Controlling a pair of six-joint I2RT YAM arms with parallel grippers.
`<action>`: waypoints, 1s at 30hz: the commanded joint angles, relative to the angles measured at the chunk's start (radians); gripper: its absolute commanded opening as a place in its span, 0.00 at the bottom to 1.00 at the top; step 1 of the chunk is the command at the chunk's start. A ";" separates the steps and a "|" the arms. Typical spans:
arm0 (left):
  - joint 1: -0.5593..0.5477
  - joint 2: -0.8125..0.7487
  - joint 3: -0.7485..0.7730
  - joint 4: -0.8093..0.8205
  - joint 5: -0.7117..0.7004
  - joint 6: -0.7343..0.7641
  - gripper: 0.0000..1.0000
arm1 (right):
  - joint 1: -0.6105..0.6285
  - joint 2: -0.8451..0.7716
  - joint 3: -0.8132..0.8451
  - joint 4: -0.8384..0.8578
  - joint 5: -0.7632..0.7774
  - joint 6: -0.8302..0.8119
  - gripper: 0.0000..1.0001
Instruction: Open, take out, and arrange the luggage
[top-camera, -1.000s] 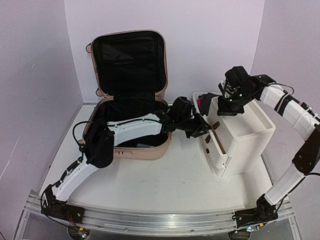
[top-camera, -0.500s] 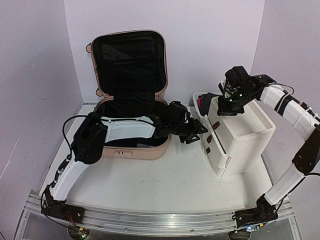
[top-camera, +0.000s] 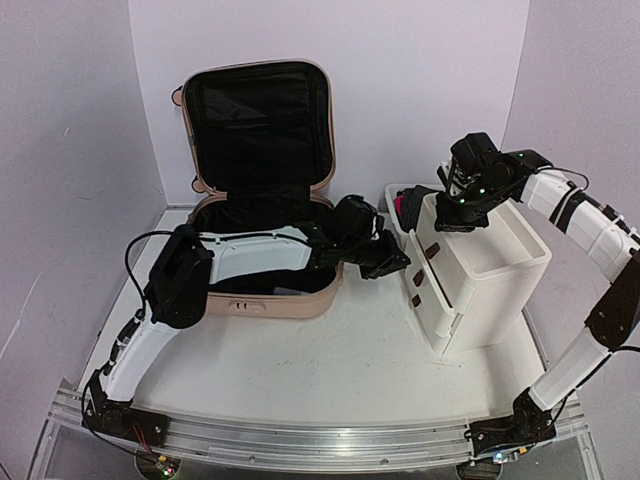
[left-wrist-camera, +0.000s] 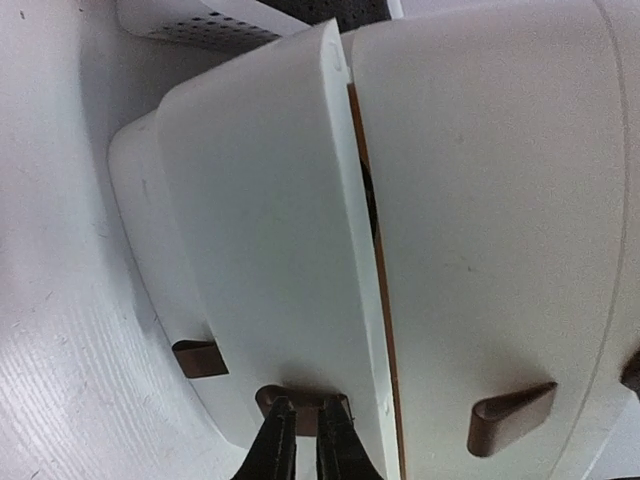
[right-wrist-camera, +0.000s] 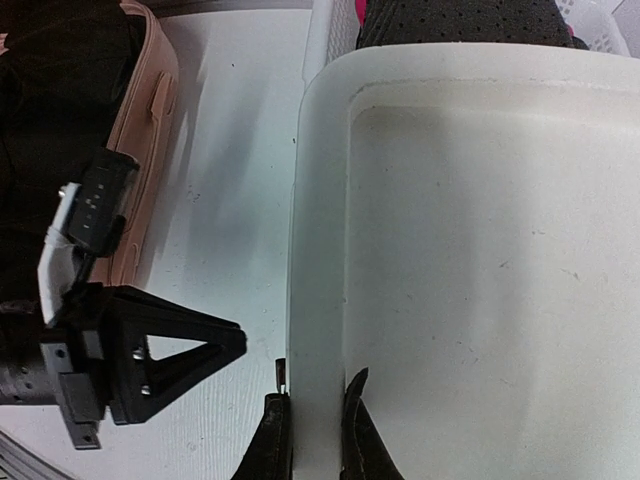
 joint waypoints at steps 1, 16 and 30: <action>-0.031 0.112 0.228 -0.111 -0.014 0.028 0.09 | 0.025 0.049 -0.012 -0.010 -0.197 -0.004 0.00; -0.046 0.025 0.143 -0.112 -0.023 0.242 0.19 | 0.027 0.034 0.041 -0.100 -0.169 -0.029 0.03; -0.035 -0.357 -0.167 -0.317 -0.137 0.625 0.53 | 0.063 -0.033 0.072 -0.403 -0.003 -0.139 0.52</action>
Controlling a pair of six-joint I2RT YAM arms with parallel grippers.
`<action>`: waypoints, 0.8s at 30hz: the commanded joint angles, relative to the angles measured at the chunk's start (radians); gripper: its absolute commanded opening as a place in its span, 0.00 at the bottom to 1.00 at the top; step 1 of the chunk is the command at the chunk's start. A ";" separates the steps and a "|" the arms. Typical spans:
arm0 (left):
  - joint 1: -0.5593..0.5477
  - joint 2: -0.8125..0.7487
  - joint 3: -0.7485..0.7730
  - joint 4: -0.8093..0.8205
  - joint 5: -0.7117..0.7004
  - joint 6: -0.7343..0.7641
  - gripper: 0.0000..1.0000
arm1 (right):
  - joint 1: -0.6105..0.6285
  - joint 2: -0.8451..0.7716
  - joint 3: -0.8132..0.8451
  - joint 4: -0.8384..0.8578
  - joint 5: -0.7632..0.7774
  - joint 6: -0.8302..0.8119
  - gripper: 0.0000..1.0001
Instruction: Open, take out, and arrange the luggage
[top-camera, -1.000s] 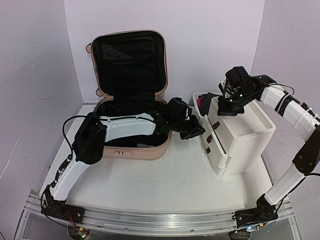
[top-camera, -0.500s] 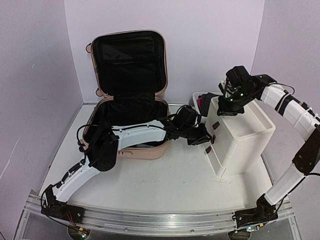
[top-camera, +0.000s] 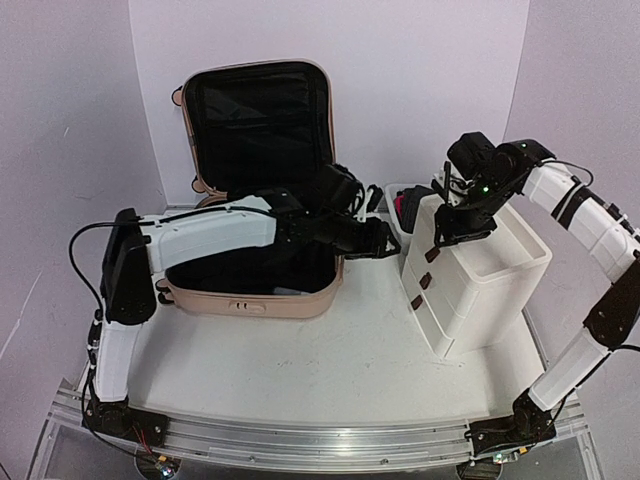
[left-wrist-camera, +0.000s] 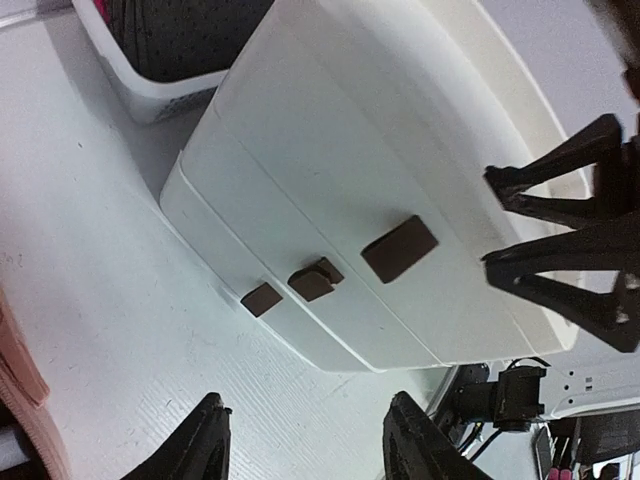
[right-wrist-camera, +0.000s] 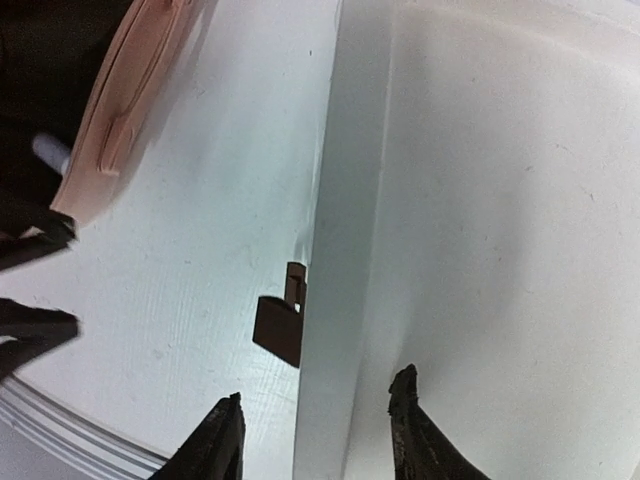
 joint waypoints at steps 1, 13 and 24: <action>-0.011 -0.094 -0.073 -0.019 -0.048 0.136 0.54 | 0.030 -0.049 -0.041 -0.149 0.006 -0.018 0.52; -0.151 -0.183 -0.323 0.258 -0.129 0.423 0.63 | 0.114 -0.106 -0.099 -0.182 0.087 -0.005 0.01; -0.218 0.007 -0.416 0.569 -0.027 0.661 0.62 | 0.114 -0.205 -0.084 -0.179 -0.137 0.086 0.00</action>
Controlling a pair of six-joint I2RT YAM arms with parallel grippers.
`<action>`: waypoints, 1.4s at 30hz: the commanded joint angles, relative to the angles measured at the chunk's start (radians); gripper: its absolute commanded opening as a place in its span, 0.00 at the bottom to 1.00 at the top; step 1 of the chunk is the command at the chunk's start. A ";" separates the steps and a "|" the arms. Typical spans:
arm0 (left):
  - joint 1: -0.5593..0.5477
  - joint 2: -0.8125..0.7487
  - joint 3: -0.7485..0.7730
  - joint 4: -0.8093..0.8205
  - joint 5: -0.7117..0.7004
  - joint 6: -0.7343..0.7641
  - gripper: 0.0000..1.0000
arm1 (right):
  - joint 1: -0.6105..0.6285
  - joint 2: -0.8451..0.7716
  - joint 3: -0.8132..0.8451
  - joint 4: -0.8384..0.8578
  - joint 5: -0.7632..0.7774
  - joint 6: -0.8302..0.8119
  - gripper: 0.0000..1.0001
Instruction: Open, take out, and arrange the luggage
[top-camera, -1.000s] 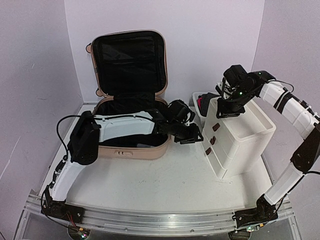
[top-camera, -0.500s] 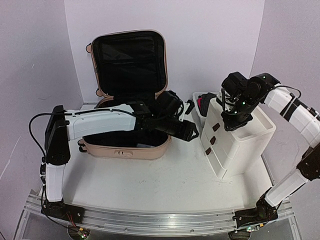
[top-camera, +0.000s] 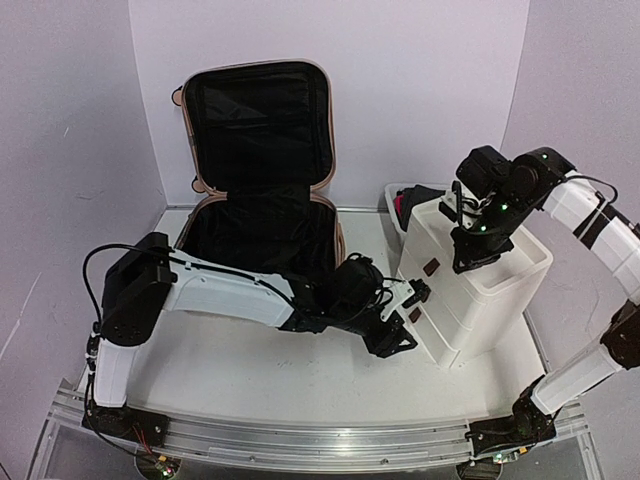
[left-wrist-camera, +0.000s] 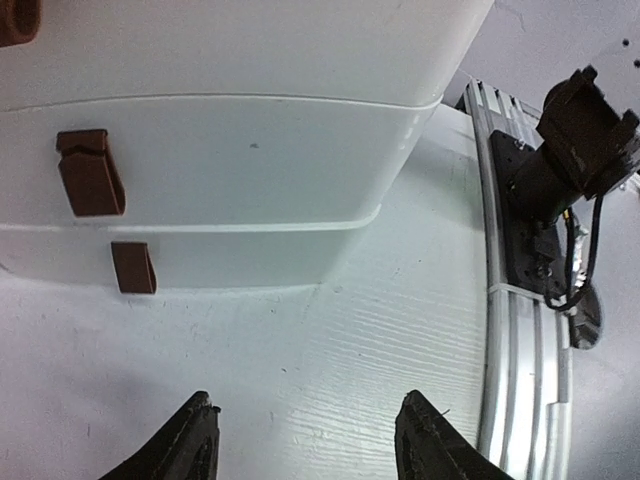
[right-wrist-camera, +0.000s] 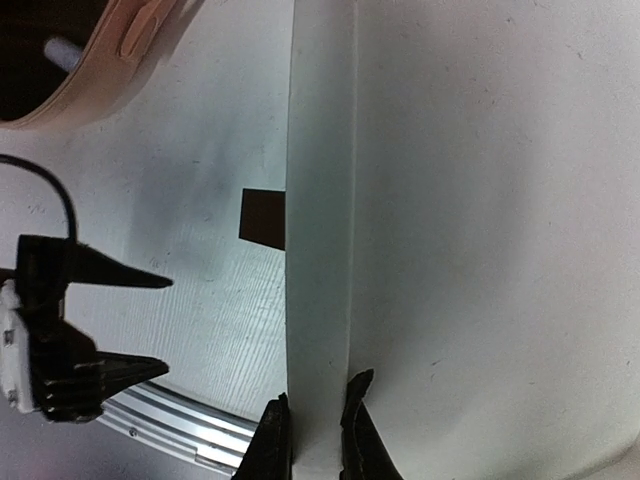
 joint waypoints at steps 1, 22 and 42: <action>-0.016 0.081 0.044 0.176 -0.053 0.112 0.64 | 0.013 -0.073 0.005 -0.036 -0.144 0.062 0.00; 0.005 0.315 0.122 0.412 -0.243 0.081 0.63 | 0.013 -0.067 0.023 -0.084 -0.182 0.091 0.00; 0.040 0.378 0.204 0.435 -0.140 0.121 0.32 | 0.013 -0.055 0.036 -0.086 -0.176 0.107 0.00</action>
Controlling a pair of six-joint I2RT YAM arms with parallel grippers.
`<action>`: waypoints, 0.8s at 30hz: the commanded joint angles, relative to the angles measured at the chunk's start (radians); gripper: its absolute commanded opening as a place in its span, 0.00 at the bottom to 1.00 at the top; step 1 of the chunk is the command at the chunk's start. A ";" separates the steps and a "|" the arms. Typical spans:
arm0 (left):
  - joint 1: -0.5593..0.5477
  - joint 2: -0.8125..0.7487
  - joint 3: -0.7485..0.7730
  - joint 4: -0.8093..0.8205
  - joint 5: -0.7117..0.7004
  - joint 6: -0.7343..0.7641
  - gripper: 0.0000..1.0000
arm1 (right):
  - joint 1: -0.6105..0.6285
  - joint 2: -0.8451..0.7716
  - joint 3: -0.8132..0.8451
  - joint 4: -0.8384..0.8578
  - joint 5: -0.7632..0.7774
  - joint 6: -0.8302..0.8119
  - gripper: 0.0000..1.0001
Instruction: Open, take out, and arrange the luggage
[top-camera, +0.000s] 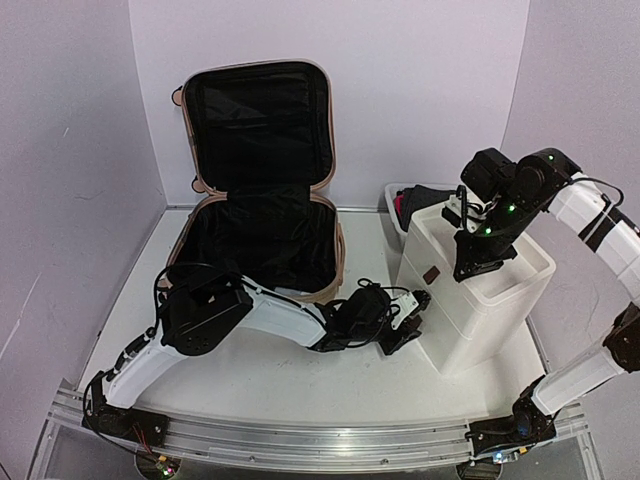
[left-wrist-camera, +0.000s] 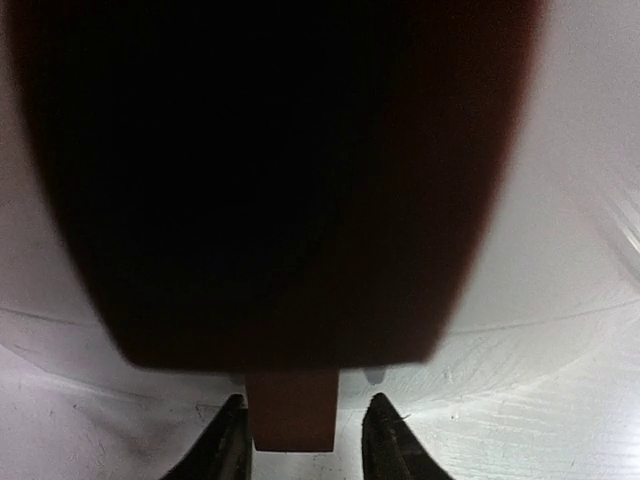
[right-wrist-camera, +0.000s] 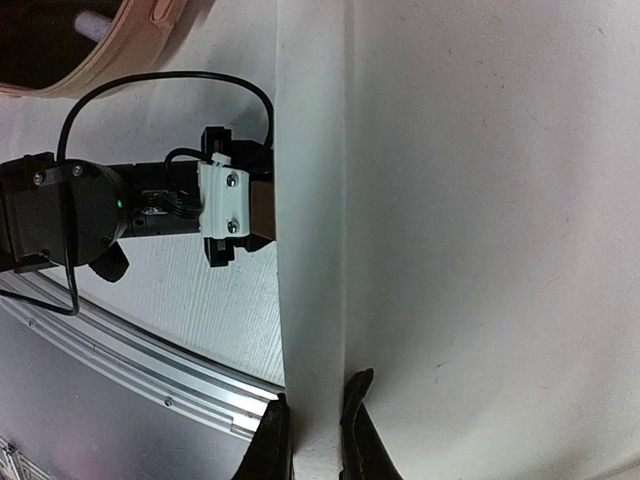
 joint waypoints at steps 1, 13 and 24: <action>0.006 -0.029 0.029 0.049 -0.005 0.015 0.28 | 0.008 -0.024 0.046 -0.026 -0.072 0.049 0.00; 0.009 -0.170 -0.098 0.048 -0.039 0.012 0.00 | 0.008 -0.033 0.025 0.000 0.039 0.087 0.00; 0.007 -0.412 -0.314 -0.124 0.020 -0.066 0.00 | 0.007 -0.078 -0.108 0.097 0.327 0.219 0.00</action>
